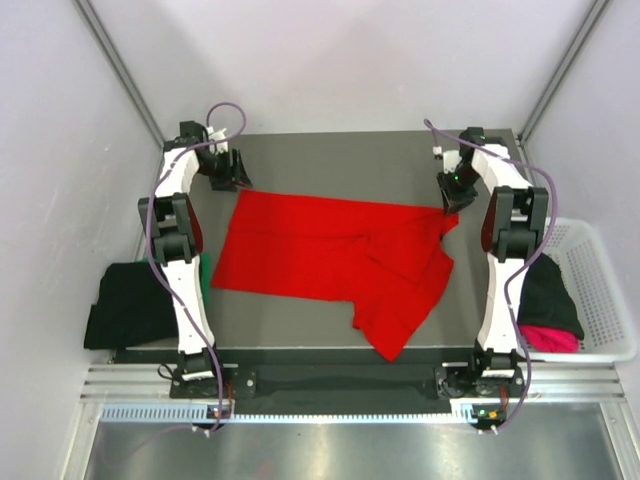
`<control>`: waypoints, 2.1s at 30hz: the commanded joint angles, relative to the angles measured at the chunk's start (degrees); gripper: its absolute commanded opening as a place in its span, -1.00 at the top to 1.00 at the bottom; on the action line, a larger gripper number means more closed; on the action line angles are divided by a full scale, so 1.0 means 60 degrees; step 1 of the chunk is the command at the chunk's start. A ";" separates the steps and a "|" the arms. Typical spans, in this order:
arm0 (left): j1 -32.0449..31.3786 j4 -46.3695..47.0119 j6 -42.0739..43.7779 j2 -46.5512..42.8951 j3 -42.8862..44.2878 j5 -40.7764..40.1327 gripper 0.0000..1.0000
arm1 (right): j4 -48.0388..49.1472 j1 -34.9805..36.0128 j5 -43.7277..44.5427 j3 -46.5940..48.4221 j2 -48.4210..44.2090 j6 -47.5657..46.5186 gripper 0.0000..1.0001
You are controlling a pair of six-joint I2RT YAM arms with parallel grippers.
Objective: Fold and stack the t-shirts
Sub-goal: Fold the tshirt
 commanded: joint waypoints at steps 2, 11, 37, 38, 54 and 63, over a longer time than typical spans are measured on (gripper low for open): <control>-0.0087 -0.0243 0.0055 -0.0205 0.0189 0.0573 -0.31 | 0.0365 0.0004 0.0243 -0.0298 -0.0930 0.0062 0.32; -0.0101 0.0021 0.0040 0.0073 0.0131 0.0192 -0.17 | 0.0101 0.0019 0.0271 -0.0548 -0.1180 0.0107 0.29; -0.0101 0.0959 0.0040 0.0381 -0.0265 -0.0482 0.99 | -0.1011 -0.0098 -0.0050 0.0448 0.0885 -0.0011 0.59; -0.0101 0.0973 0.0055 0.0395 -0.0265 -0.0497 1.00 | -0.1056 -0.0127 -0.0065 0.0434 0.0886 -0.0040 0.78; 0.0221 0.2627 -0.0587 -0.0088 -0.0587 -0.1126 1.00 | 0.1243 -0.0084 0.0667 0.1063 0.0753 -0.0026 1.00; 0.0367 0.3667 -0.0853 -0.0337 -0.0762 -0.1083 1.00 | 0.3423 0.0179 0.0725 0.1590 0.0871 -0.0245 0.99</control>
